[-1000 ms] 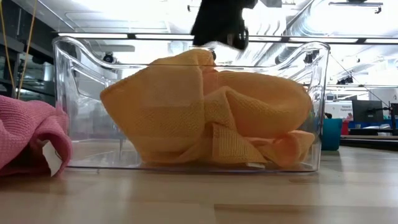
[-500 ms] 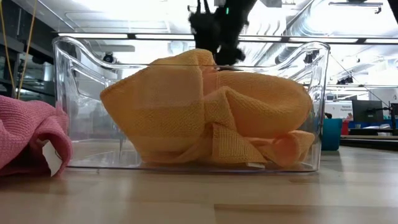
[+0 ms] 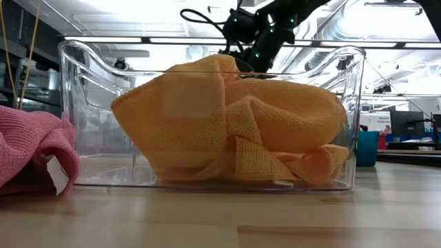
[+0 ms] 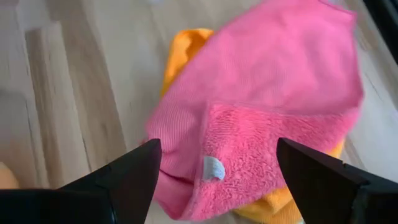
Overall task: Sort microfiber towel by color & place in baskets
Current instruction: Put the top pink microfiber towel into the top transparent bin
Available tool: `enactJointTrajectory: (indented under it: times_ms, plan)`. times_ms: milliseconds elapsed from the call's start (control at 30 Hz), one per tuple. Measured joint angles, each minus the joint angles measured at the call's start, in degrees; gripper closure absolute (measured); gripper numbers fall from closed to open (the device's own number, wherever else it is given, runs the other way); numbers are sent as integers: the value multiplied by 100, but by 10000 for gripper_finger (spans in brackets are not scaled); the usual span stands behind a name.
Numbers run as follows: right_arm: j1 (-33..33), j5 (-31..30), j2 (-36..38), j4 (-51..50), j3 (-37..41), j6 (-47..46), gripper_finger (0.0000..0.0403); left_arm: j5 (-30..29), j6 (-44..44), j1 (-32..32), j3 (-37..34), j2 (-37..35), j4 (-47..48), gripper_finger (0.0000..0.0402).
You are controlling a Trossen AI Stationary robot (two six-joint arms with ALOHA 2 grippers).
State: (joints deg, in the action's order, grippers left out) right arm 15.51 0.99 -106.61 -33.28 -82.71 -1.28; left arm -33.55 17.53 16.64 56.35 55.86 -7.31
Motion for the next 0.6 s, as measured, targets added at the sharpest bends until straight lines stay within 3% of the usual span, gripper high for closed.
enactJointTrajectory:
  times_ms: [133,300,467,600]
  plan:
    - [0,219,-20,541,390,317,89,-266,-4,-128,-409,3,-1442,159]
    - [-2,97,-26,1294,930,324,89,-322,-775,-273,-408,-64,-2297,159]
    - [-6,-49,-58,1979,1405,198,92,-294,-1027,-536,-349,-271,-2354,159]
    - [-18,-411,-287,1973,1525,-52,127,-273,-1068,-699,-349,-373,-2193,159]
